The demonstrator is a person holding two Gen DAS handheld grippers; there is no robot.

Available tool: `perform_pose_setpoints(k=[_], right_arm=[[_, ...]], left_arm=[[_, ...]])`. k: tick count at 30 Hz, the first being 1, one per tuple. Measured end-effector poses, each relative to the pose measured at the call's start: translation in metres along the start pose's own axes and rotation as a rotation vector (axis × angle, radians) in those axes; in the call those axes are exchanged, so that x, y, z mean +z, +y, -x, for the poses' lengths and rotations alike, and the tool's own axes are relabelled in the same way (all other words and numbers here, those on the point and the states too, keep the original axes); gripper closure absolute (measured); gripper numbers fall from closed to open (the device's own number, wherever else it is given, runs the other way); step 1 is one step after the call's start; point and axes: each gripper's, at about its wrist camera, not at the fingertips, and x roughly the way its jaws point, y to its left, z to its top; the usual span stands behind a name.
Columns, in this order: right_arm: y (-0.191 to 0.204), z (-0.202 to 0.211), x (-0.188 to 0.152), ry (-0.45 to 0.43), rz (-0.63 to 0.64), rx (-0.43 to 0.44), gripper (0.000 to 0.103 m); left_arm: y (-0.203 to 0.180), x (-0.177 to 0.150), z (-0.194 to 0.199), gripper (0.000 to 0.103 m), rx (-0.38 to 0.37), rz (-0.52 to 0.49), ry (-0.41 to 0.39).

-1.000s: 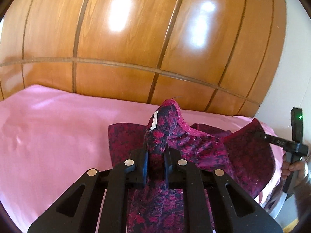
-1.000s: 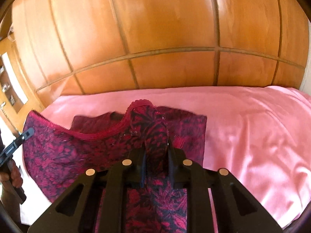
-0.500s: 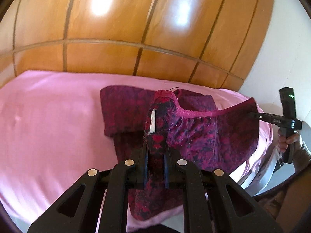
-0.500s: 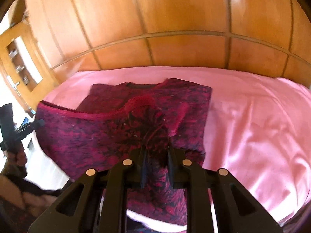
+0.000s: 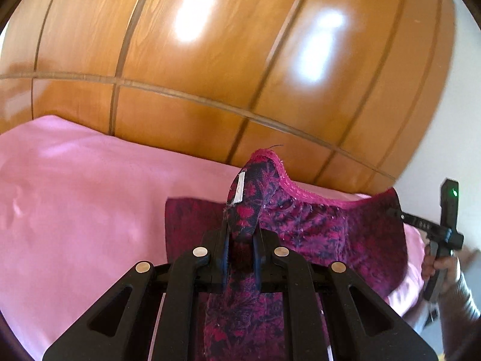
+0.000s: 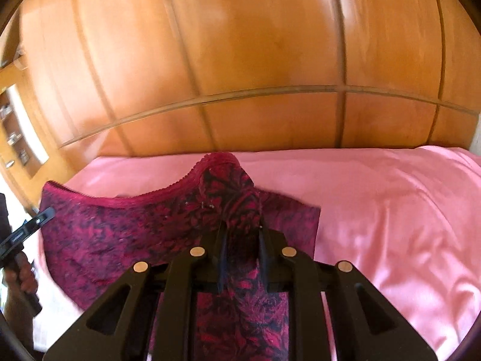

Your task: Fold small clothes

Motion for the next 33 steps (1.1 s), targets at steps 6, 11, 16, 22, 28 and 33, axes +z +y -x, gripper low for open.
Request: perform_pose_setpoints(k=[6, 11, 16, 22, 28, 33], right_arm=[[-0.010, -0.085, 0.030, 0.051, -0.017, -0.139, 0.087], [-0.026, -0.144, 0.035, 0.117, -0.033, -0.239, 0.087], [-0.049, -0.198, 0.026, 0.233, -0.078, -0.288, 0.085], [-0.065, -0.205, 0.029, 0.267, -0.125, -0.268, 0.068], [-0.072, -0.150, 0.026, 0.166, -0.203, -0.201, 0.038], [-0.080, -0.096, -0.014, 0.141, -0.230, -0.079, 0.036]], left_arm=[[0.016, 0.026, -0.084, 0.092, 0.132, 0.006, 0.100], [0.034, 0.031, -0.138, 0.092, 0.213, 0.048, 0.172], [0.060, 0.016, -0.193, 0.091, 0.279, 0.093, 0.316], [0.059, 0.021, -0.188, 0.082, 0.286, 0.076, 0.321], [0.066, 0.014, -0.121, 0.040, 0.276, 0.167, 0.227], [0.076, -0.031, -0.060, 0.040, 0.115, 0.216, 0.214]])
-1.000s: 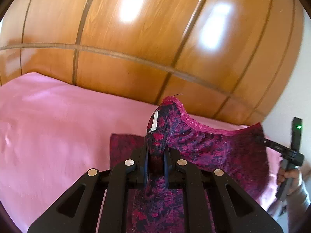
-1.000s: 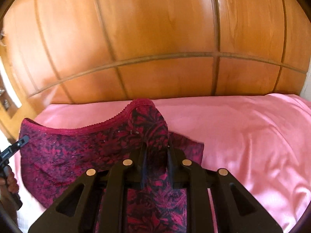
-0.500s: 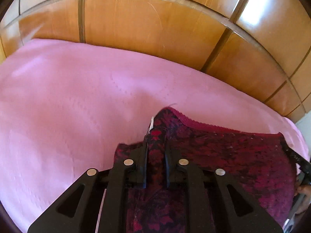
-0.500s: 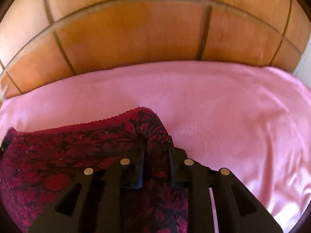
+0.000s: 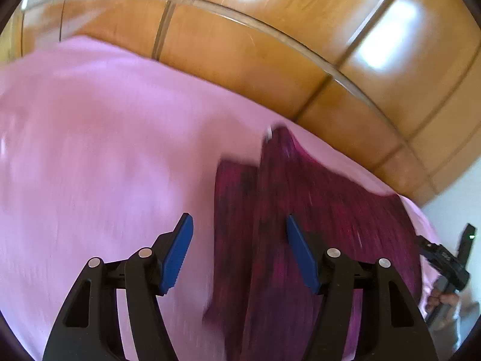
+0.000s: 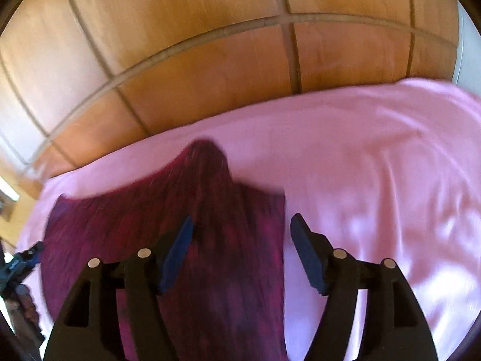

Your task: Fold small clothes

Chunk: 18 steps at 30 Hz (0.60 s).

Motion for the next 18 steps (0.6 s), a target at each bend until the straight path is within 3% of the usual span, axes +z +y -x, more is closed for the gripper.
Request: perform_pose_setpoints(k=[3, 8, 10, 12, 14, 18], right_arm=[[-0.015, 0.029, -0.041, 0.034, -0.011, 0.084, 0.036], [-0.022, 0.042, -0.100, 0.125, -0.013, 0.141, 0.039], [-0.020, 0.042, -0.111, 0.130, -0.008, 0.121, 0.052], [-0.014, 0.042, -0.112, 0.126, -0.018, 0.096, 0.074], [-0.013, 0.052, -0.108, 0.106, -0.010, 0.101, 0.081], [-0.007, 0.084, -0.103, 0.079, 0.010, 0.157, 0.084]], left_arm=[[0.010, -0.039, 0.022, 0.040, -0.085, -0.004, 0.020], [0.013, -0.085, 0.026, 0.041, -0.191, 0.014, 0.084], [0.015, -0.091, 0.017, 0.074, -0.226, 0.044, 0.119], [0.013, -0.088, 0.018, 0.086, -0.210, 0.042, 0.111], [0.007, -0.081, 0.026, 0.090, -0.199, 0.022, 0.097], [0.011, -0.080, 0.050, 0.094, -0.228, 0.039, 0.081]])
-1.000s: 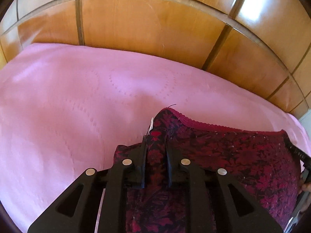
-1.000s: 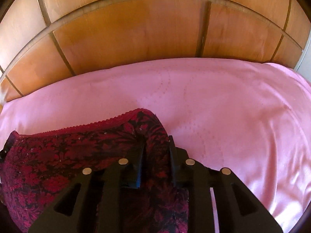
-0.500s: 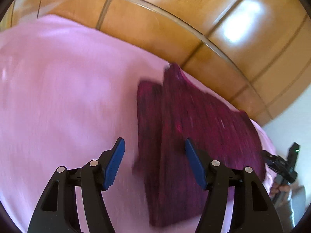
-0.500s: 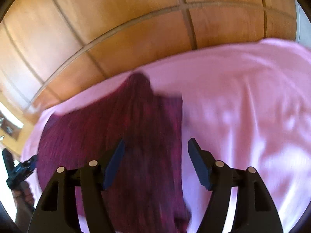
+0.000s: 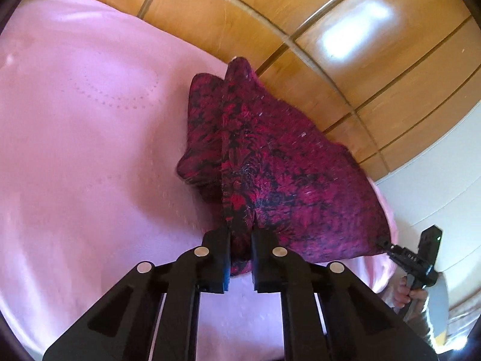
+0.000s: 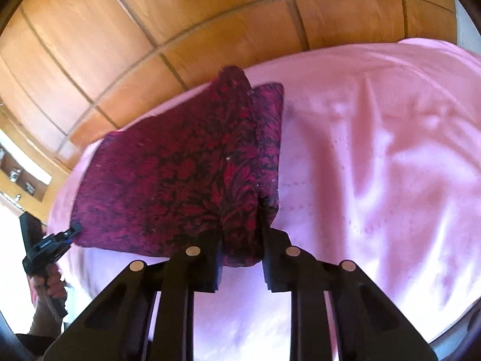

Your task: Fold small clothes

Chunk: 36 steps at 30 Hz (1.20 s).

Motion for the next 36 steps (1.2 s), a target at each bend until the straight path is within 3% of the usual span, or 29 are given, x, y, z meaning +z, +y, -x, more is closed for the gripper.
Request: perform_pose_setpoints(k=[6, 9, 11, 14, 17, 21, 25, 26, 27, 28, 29, 33, 36], right_arm=[[0.003, 0.030, -0.028, 0.062, 0.027, 0.024, 0.085], [-0.003, 0.029, -0.046, 0.124, 0.011, 0.014, 0.084], [-0.002, 0.029, -0.048, 0.146, 0.018, 0.011, 0.080], [-0.004, 0.033, -0.027, 0.093, -0.008, 0.018, 0.076], [0.000, 0.036, 0.000, 0.009, -0.014, 0.009, 0.052], [0.014, 0.010, 0.037, -0.038, 0.011, -0.021, 0.050], [0.023, -0.031, 0.060, 0.001, 0.038, -0.067, 0.048], [0.026, -0.040, 0.063, 0.016, 0.055, -0.090, 0.049], [0.029, -0.049, 0.065, 0.034, 0.072, -0.109, 0.060], [0.029, -0.051, 0.062, 0.046, 0.084, -0.120, 0.073], [0.033, -0.055, 0.063, 0.048, 0.108, -0.149, 0.088], [0.030, -0.037, 0.062, -0.028, 0.117, -0.193, 0.091], [0.020, -0.051, 0.053, -0.003, 0.093, -0.249, 0.091]], left_arm=[[-0.008, -0.036, 0.039, 0.094, -0.021, 0.013, 0.031], [-0.015, -0.057, 0.044, 0.093, 0.034, -0.026, 0.069], [-0.017, -0.058, 0.051, 0.090, 0.054, -0.033, 0.051], [-0.012, -0.041, 0.059, 0.081, 0.048, -0.022, -0.023], [-0.012, -0.017, 0.055, 0.081, 0.040, -0.025, -0.051], [-0.013, 0.009, 0.033, 0.081, 0.050, -0.055, -0.039], [-0.006, 0.024, 0.005, 0.067, 0.056, -0.047, -0.005], [-0.006, 0.027, -0.001, 0.067, 0.049, -0.045, 0.007], [-0.006, 0.030, -0.009, 0.071, 0.064, -0.047, 0.013], [-0.008, 0.035, -0.015, 0.086, 0.083, -0.056, 0.014], [-0.011, 0.037, -0.017, 0.087, 0.100, -0.070, 0.006], [-0.022, 0.045, -0.026, 0.089, 0.167, -0.100, -0.005], [-0.022, 0.044, -0.048, 0.089, 0.265, -0.125, 0.022]])
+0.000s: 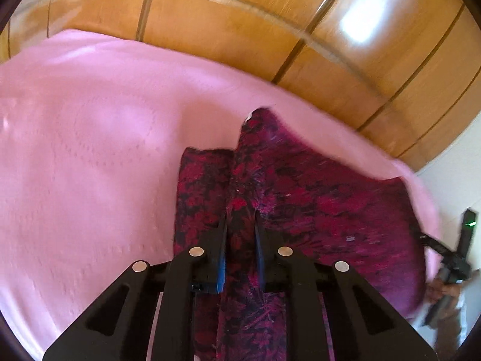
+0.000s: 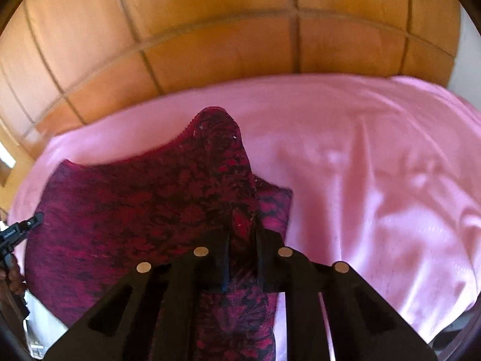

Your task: Fold small clothes

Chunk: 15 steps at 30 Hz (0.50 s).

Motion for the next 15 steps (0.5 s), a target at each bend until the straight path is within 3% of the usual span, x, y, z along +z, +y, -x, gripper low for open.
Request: perform_pose_setpoints(k=[4, 5, 6, 7, 10, 12, 15], right_arm=[[0.002, -0.016, -0.008, 0.004, -0.014, 0.007, 0.082], [0.002, -0.011, -0.009, -0.010, -0.015, 0.019, 0.070], [0.001, -0.008, -0.009, -0.021, -0.013, 0.006, 0.049], [0.000, -0.004, -0.011, -0.029, -0.013, -0.023, 0.042], [-0.004, 0.019, -0.010, -0.082, -0.028, -0.043, 0.042], [0.003, 0.039, -0.010, -0.141, -0.031, -0.047, 0.038], [0.027, 0.052, -0.007, -0.181, 0.003, 0.013, 0.032]], left_arm=[[0.004, -0.007, 0.008, 0.082, 0.025, 0.032, -0.014], [0.003, -0.007, 0.015, 0.077, 0.060, 0.032, -0.036], [0.002, -0.008, 0.023, 0.069, 0.100, 0.019, -0.062], [-0.003, -0.008, 0.028, 0.066, 0.130, 0.003, -0.090], [-0.022, -0.006, 0.053, 0.066, 0.200, -0.062, -0.200], [-0.036, 0.000, 0.060, 0.066, 0.195, -0.111, -0.249], [-0.056, 0.009, 0.051, 0.066, 0.170, -0.176, -0.243]])
